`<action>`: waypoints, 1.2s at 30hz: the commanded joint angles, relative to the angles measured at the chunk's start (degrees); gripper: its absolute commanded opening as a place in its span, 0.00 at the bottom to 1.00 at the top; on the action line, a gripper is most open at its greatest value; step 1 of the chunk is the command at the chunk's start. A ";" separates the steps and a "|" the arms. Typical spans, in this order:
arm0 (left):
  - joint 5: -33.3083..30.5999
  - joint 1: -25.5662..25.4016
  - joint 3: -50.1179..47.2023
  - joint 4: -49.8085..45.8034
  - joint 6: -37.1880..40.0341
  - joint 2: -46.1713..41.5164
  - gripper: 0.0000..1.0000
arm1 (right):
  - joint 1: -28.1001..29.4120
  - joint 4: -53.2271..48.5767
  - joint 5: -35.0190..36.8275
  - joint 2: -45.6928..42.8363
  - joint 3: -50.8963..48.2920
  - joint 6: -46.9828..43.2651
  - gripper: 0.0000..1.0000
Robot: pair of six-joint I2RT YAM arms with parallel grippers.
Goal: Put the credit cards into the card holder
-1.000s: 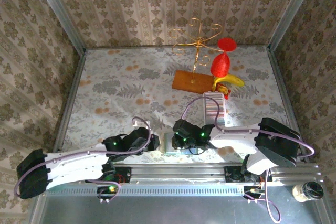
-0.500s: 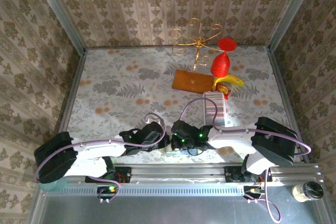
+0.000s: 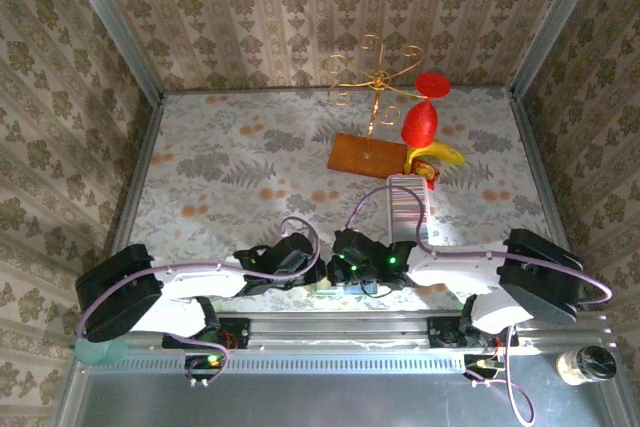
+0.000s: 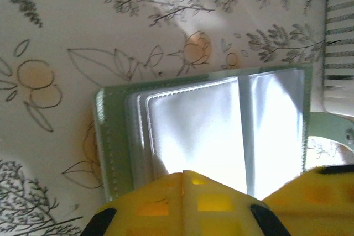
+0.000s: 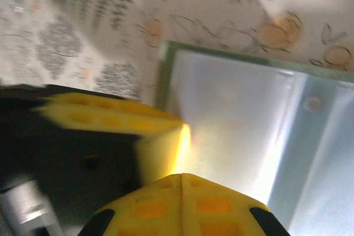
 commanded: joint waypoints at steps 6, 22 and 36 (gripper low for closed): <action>-1.56 0.09 -0.43 -6.63 0.74 -1.82 0.00 | 0.34 -10.04 6.53 -8.89 2.06 -9.09 0.14; -2.17 0.11 -0.93 -8.46 3.74 -2.46 0.00 | -4.49 -42.75 17.44 -38.75 8.27 -96.34 0.44; -1.18 2.92 -1.57 -9.61 5.28 -3.21 0.00 | -17.33 -33.94 20.22 -31.64 -3.41 -113.50 0.95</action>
